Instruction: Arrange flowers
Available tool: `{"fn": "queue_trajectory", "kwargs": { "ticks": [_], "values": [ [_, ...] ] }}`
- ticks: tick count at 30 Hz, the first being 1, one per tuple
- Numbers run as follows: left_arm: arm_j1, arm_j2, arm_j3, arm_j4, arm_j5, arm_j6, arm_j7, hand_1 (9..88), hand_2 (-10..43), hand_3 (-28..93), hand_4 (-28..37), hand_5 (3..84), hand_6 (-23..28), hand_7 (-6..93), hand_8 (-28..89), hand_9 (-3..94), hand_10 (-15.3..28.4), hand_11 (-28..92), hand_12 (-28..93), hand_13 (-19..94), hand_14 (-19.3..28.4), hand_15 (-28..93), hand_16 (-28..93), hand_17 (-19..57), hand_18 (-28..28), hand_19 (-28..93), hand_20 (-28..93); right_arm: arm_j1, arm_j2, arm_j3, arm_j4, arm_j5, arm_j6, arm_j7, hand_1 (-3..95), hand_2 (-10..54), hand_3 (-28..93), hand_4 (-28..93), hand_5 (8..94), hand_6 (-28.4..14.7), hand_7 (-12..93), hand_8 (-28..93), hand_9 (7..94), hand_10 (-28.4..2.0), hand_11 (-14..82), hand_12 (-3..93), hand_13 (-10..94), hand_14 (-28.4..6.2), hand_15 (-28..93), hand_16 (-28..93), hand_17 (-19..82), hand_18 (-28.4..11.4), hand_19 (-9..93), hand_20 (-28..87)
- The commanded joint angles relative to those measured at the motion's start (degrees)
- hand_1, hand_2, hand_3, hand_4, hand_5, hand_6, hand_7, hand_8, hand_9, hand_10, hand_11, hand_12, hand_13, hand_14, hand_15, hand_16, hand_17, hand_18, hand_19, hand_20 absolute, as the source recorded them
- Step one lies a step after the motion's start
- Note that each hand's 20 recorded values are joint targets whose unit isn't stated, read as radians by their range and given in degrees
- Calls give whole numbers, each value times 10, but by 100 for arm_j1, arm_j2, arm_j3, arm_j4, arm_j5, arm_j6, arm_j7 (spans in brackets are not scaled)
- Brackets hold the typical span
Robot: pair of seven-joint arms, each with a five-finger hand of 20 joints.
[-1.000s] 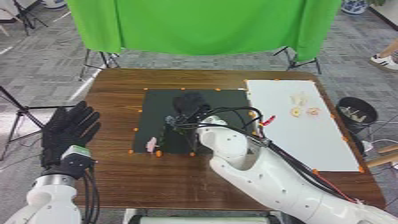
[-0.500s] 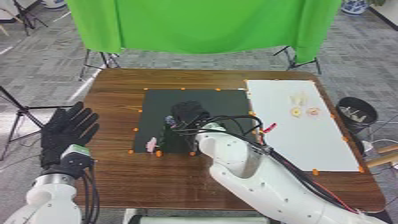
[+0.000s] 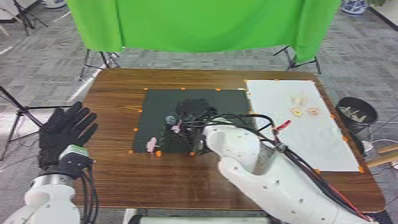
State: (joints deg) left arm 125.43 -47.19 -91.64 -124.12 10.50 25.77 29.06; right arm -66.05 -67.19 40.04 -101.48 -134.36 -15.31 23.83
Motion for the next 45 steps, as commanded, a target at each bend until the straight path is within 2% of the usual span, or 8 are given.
{"fn": "queue_trajectory", "kwargs": {
  "ticks": [1, 12, 21, 25, 27, 36, 41, 45],
  "values": [
    [128, -86, -44, -10, 75, -165, 8, 287, 105, 724, -283, 447, 99, 164, -93, 379, 160, 257, 113, 273, 163, 434, -86, -77, 160, 403, 83, -318, 403, 841, -635, 475, 19, 598, 403, -95, 804, -283, 529, -30, 176, -135, 537, -148, 124, 154, 574, -118, 390, 183, 280, -215, 724, 271],
    [147, -76, -51, -38, 29, -165, 49, 283, 111, 717, -283, 458, 102, 158, -90, 381, 162, 254, 113, 275, 164, 432, -83, -78, 160, 399, 84, -423, 1086, 1928, 10, 487, 602, 1340, 459, -95, 811, -283, 521, -27, 183, -136, 493, -150, 112, 145, 443, -135, 269, 130, 267, -188, 670, 221],
    [239, -70, -112, -61, 12, -147, 55, 278, 121, 716, -283, 467, 103, 163, -90, 386, 164, 253, 114, 280, 166, 438, -82, -74, 163, 412, 94, -789, 1566, 2452, 119, 565, -13, 1614, 522, -95, 817, -282, 522, -22, 183, -142, 488, -137, 99, 135, 433, -124, 242, 126, 267, -184, 677, 219],
    [228, -52, -117, -28, 58, -206, 46, 279, 125, 715, -283, 467, 103, 163, -91, 387, 163, 253, 115, 280, 166, 439, -83, -74, 163, 411, 94, -932, 1619, 2503, 195, 665, 129, 1713, 501, -95, 823, -283, 521, -25, 182, -141, 483, -139, 98, 135, 432, -126, 239, 127, 268, -186, 679, 220],
    [228, -72, -98, -49, -15, -157, 32, 279, 126, 715, -283, 467, 104, 163, -91, 387, 163, 254, 115, 280, 166, 439, -84, -74, 163, 410, 94, -983, 1630, 2530, 232, 662, 13, 1757, 497, -95, 823, -283, 523, -26, 183, -140, 487, -140, 100, 134, 438, -127, 246, 128, 270, -187, 682, 221],
    [203, -76, -92, -29, 8, -156, 41, 279, 132, 714, -283, 468, 104, 163, -91, 389, 162, 254, 114, 280, 165, 439, -85, -73, 162, 408, 95, -1039, 1596, 2646, 465, 749, -426, 1827, 501, -95, 816, -283, 529, -30, 178, -140, 491, -140, 102, 130, 444, -127, 252, 122, 276, -187, 691, 219],
    [189, -106, -73, -28, -16, -135, 18, 279, 132, 714, -283, 467, 104, 163, -91, 387, 162, 253, 114, 280, 164, 438, -85, -73, 162, 406, 94, -1050, 1525, 2664, 658, 918, -562, 1939, 541, -95, 819, -282, 520, -24, 181, -140, 436, -137, 82, 113, 400, -121, 227, 111, 264, -180, 680, 208],
    [196, -106, -77, -38, -14, -146, 19, 280, 134, 713, -283, 467, 104, 163, -91, 387, 162, 253, 114, 279, 165, 438, -85, -73, 162, 406, 95, -1168, 1504, 2682, 753, 1051, -471, 1938, 555, -92, 819, -282, 534, -18, 189, -140, 480, -130, 100, 119, 446, -117, 250, 119, 281, -175, 684, 210]
  ]
}}
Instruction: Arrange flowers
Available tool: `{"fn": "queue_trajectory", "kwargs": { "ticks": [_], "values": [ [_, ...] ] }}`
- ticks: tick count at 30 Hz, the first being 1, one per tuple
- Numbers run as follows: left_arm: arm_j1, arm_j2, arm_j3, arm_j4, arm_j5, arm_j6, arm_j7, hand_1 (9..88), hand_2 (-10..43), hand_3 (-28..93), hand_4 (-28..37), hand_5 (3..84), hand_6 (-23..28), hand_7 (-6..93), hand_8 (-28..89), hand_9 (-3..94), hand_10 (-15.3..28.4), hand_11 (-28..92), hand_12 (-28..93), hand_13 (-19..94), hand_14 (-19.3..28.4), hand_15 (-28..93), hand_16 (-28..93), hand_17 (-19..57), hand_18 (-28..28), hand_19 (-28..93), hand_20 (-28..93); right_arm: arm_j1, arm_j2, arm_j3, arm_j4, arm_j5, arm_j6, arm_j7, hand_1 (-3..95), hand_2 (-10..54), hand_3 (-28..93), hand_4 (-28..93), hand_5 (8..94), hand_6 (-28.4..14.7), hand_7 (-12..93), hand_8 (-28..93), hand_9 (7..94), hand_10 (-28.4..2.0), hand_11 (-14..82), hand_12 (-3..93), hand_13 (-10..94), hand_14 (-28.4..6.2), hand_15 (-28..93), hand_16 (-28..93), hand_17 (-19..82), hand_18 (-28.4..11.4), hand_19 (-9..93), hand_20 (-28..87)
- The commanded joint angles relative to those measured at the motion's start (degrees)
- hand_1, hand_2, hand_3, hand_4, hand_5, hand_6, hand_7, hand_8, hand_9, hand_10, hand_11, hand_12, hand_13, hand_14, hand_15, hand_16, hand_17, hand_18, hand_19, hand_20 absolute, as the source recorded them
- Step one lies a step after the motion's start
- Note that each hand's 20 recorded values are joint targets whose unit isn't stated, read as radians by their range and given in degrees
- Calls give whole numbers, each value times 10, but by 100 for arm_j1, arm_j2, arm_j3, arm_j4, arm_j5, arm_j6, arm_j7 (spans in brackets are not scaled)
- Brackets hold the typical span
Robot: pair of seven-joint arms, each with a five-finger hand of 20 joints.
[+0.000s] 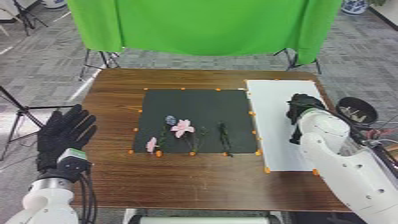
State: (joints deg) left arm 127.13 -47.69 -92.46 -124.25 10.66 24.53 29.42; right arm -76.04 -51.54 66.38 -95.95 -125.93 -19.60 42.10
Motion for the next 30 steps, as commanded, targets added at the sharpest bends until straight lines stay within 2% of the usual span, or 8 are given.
{"fn": "queue_trajectory", "kwargs": {
  "ticks": [1, 5, 11, 20, 21, 27, 29, 30],
  "values": [
    [14, -59, 11, -18, -28, -16, -21, 280, 134, 713, -283, 467, 104, 163, -91, 387, 162, 254, 114, 280, 165, 439, -84, -73, 162, 406, 95, -219, -70, 63, 215, 214, -3, 80, 557, -90, 815, -283, 548, -15, 194, -142, 510, -126, 110, 124, 474, -117, 266, 124, 291, -172, 688, 211],
    [5, -78, 6, -11, -24, -18, -39, 280, 135, 712, -283, 468, 103, 165, -92, 388, 163, 254, 114, 279, 165, 439, -85, -73, 161, 406, 95, -333, -86, 27, 267, 255, 128, 21, 575, -93, 760, -283, 616, -4, 213, -110, 632, -102, 142, 169, 587, -88, 280, 228, 324, -171, 713, 237],
    [59, -97, -28, -36, -21, -29, -60, 280, 135, 714, -283, 468, 103, 165, -92, 388, 162, 255, 114, 280, 165, 440, -85, -74, 162, 406, 95, -460, -30, -196, 255, -93, 760, -250, 613, -83, 649, -283, 741, 21, 288, -22, 830, -84, 69, 350, 710, -54, 259, 378, 338, -183, 760, 315],
    [126, -139, -146, -42, -4, -77, -106, 280, 136, 713, -283, 468, 104, 165, -92, 389, 162, 255, 114, 280, 165, 441, -86, -75, 162, 407, 96, -459, 122, -392, -393, -429, 1774, -433, 607, -93, 671, -283, 778, 19, 283, -11, 863, -78, 66, 374, 740, -51, 259, 407, 349, -188, 777, 346],
    [23, -74, -5, -16, -49, 7, -11, 280, 136, 713, -283, 468, 104, 164, -92, 389, 162, 255, 114, 280, 165, 441, -86, -75, 163, 407, 96, -400, 126, -462, -535, -488, 1884, -488, 604, -94, 677, -283, 779, 19, 282, -12, 864, -77, 66, 374, 741, -51, 258, 407, 350, -189, 778, 347],
    [121, -48, -65, -45, -50, 18, 12, 280, 136, 714, -283, 469, 104, 164, -92, 389, 162, 255, 114, 281, 165, 442, -86, -75, 163, 408, 95, 136, -126, -1139, -994, -1018, 2088, -858, 594, -95, 697, -283, 778, 17, 280, -11, 863, -76, 66, 376, 741, -50, 262, 407, 351, -192, 778, 349],
    [92, -49, -20, -44, -80, 39, 39, 280, 136, 714, -283, 469, 104, 164, -91, 389, 162, 255, 114, 281, 165, 442, -86, -75, 163, 408, 95, 347, -285, -1440, -1051, -1178, 2124, -1013, 592, -95, 701, -283, 776, 16, 281, -11, 860, -81, 65, 376, 737, -52, 262, 407, 350, -191, 777, 349],
    [29, -50, 11, -22, -49, 37, -20, 280, 136, 715, -283, 469, 104, 163, -92, 389, 162, 256, 114, 281, 165, 442, -86, -75, 163, 408, 95, 423, -360, -1559, -1078, -1254, 2109, -1084, 592, -95, 701, -283, 775, 16, 280, -11, 859, -80, 65, 375, 736, -53, 262, 407, 350, -191, 777, 349]
  ]
}}
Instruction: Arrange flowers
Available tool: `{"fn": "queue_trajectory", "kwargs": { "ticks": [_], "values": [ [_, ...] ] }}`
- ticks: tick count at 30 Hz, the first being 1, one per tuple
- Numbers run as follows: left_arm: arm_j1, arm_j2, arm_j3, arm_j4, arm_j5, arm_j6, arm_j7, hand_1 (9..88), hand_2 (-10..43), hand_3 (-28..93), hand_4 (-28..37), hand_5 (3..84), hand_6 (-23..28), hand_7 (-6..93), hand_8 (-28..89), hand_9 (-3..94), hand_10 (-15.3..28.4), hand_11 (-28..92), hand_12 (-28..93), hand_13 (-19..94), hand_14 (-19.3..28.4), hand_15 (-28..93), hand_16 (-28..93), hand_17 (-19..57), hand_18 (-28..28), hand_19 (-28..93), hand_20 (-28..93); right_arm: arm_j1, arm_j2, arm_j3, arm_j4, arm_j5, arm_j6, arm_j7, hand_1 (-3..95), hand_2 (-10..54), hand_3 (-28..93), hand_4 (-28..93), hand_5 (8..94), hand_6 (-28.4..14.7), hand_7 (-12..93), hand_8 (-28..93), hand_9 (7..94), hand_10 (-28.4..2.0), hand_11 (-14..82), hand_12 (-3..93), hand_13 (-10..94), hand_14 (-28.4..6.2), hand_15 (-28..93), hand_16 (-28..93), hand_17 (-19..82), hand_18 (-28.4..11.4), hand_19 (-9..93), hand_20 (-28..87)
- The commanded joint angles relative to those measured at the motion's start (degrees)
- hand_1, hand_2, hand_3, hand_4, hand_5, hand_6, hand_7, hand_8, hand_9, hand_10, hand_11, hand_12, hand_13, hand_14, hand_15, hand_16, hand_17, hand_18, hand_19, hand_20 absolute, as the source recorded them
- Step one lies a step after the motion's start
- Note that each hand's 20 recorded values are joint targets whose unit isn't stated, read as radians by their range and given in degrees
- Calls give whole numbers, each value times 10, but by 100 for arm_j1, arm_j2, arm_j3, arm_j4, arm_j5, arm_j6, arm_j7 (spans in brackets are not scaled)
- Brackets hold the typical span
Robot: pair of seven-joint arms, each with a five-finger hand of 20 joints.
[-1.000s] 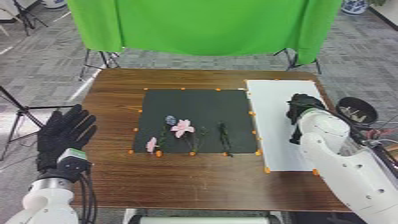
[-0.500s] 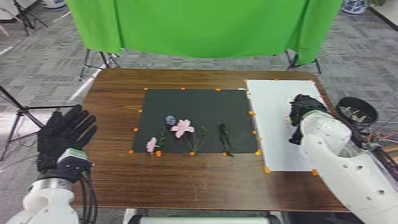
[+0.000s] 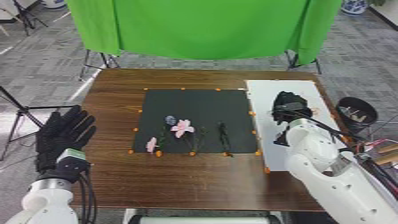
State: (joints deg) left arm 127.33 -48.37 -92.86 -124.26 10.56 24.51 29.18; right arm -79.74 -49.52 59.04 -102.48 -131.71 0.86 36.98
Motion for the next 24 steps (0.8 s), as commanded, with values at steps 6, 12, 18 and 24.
{"fn": "queue_trajectory", "kwargs": {
  "ticks": [6, 12, 18, 24],
  "values": [
    [-82, 27, 99, 5, 29, -13, -103, 280, 136, 715, -283, 470, 105, 163, -91, 390, 162, 258, 114, 282, 164, 442, -86, -75, 163, 408, 95, 1135, -1007, -1443, -221, -851, -173, -973, 590, -95, 704, -283, 770, 13, 279, -12, 850, -76, 65, 375, 729, -52, 264, 405, 347, -192, 777, 349],
    [-102, 52, 114, 4, 44, 8, -139, 281, 136, 715, -283, 470, 105, 163, -91, 390, 163, 257, 114, 281, 165, 441, -86, -74, 163, 408, 95, 1198, -1208, -1841, 80, -1635, -220, -1098, 590, -95, 705, -283, 762, 12, 283, -15, 842, -78, 65, 374, 724, -51, 266, 406, 344, -193, 775, 348],
    [-140, 52, 140, -2, 28, 101, -111, 280, 136, 716, -283, 470, 105, 163, -92, 387, 163, 256, 113, 276, 164, 440, -86, -74, 162, 408, 95, 1261, -1269, -2079, 330, -1672, -248, -1194, 589, -95, 704, -283, 747, 14, 285, -21, 830, -76, 63, 369, 715, -53, 266, 404, 341, -194, 773, 346],
    [-116, 58, 123, -2, 14, 68, -90, 279, 135, 718, -283, 468, 105, 162, -92, 376, 163, 254, 114, 259, 162, 438, -85, -74, 162, 407, 94, 1265, -1339, -2142, 455, -1686, -352, -1157, 591, -95, 700, -283, 741, 13, 285, -26, 825, -77, 62, 362, 712, -53, 268, 402, 340, -194, 772, 345]
  ]
}}
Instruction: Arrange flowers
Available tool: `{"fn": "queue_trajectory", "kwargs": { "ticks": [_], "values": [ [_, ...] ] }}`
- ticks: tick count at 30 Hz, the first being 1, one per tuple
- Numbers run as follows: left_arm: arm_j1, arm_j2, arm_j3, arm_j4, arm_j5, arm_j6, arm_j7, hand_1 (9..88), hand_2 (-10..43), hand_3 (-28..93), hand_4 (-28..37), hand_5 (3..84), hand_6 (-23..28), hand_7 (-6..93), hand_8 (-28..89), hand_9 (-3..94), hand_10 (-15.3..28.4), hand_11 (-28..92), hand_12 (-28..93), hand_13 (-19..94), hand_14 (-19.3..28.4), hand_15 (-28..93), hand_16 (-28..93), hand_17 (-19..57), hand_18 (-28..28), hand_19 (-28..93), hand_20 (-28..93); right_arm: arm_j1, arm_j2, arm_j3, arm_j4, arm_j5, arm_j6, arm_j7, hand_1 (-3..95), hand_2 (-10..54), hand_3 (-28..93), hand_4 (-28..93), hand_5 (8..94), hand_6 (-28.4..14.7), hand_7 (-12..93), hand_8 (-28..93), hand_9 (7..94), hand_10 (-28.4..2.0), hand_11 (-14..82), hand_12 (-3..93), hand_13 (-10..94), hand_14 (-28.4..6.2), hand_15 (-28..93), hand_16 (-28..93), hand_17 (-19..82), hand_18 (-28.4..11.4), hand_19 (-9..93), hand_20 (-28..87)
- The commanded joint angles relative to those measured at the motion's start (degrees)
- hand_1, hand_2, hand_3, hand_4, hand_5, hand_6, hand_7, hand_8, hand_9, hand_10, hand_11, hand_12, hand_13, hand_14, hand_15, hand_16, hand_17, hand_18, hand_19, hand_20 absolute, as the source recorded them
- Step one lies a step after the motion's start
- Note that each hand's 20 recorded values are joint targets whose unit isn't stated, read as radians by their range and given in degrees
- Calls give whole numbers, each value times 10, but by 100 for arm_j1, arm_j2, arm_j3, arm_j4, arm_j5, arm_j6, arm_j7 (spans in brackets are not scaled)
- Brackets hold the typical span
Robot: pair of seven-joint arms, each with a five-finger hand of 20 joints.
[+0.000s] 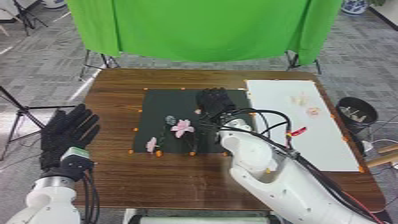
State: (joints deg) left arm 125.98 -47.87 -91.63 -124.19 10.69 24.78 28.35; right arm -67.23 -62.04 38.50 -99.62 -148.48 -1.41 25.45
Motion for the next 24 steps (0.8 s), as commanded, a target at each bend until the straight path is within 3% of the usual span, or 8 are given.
{"fn": "queue_trajectory", "kwargs": {
  "ticks": [1, 6, 13, 17, 20, 22, 24],
  "values": [
    [26, 11, 7, -12, -4, 42, 7, 279, 135, 718, -283, 468, 105, 163, -92, 377, 163, 254, 114, 259, 162, 439, -85, -74, 162, 407, 94, 6, -101, -94, 171, -35, -131, -24, 591, -95, 700, -283, 741, 13, 285, -27, 825, -77, 62, 361, 712, -53, 268, 402, 339, -194, 772, 345],
    [-31, 21, 67, 1, -49, 74, 61, 278, 134, 720, -283, 468, 105, 164, -92, 380, 163, 255, 114, 260, 164, 440, -85, -75, 162, 408, 95, -17, -125, -109, 130, -53, -317, -75, 589, -95, 700, -283, 731, 13, 280, -32, 815, -79, 56, 351, 708, -54, 270, 400, 337, -196, 771, 344],
    [54, 40, -43, -26, -98, 127, 168, 271, 127, 726, -283, 463, 106, 161, -91, 371, 162, 251, 114, 237, 157, 434, -84, -76, 162, 407, 95, -102, -131, -59, 39, 51, -545, -50, 592, -95, 701, -283, 708, 10, 280, -45, 775, -80, 62, 311, 679, -58, 256, 378, 324, -191, 728, 309],
    [23, 29, -10, -12, -113, 91, 149, 270, 127, 725, -283, 462, 106, 161, -91, 371, 162, 252, 115, 237, 157, 433, -81, -76, 162, 406, 95, -127, -111, -34, -53, 66, -720, -63, 595, -95, 704, -283, 690, 8, 274, -50, 747, -83, 80, 285, 670, -59, 248, 371, 320, -188, 708, 293],
    [21, 23, -11, 11, -167, -12, 162, 269, 126, 725, -283, 462, 105, 161, -91, 370, 162, 252, 116, 238, 158, 434, -81, -76, 161, 405, 95, -120, -92, -23, -144, 182, -821, -53, 589, -95, 715, -283, 672, 6, 253, -53, 713, -93, 116, 243, 656, -67, 251, 356, 315, -184, 693, 278],
    [15, 19, -3, 1, -202, 43, 183, 269, 124, 727, -283, 458, 104, 160, -91, 369, 162, 251, 116, 237, 158, 433, -80, -76, 161, 405, 95, -117, -68, -18, -200, 233, -855, -49, 579, -95, 725, -283, 664, 9, 240, -60, 700, -99, 140, 215, 649, -71, 261, 339, 315, -184, 689, 271],
    [26, 28, -6, 8, -206, -4, 198, 270, 123, 727, -283, 450, 104, 160, -90, 367, 161, 251, 116, 238, 159, 434, -80, -76, 161, 405, 95, -138, -46, 37, -269, 272, -927, -22, 573, -95, 733, -283, 654, 11, 233, -82, 687, -106, 160, 184, 643, -74, 271, 322, 314, -183, 687, 262]
  ]
}}
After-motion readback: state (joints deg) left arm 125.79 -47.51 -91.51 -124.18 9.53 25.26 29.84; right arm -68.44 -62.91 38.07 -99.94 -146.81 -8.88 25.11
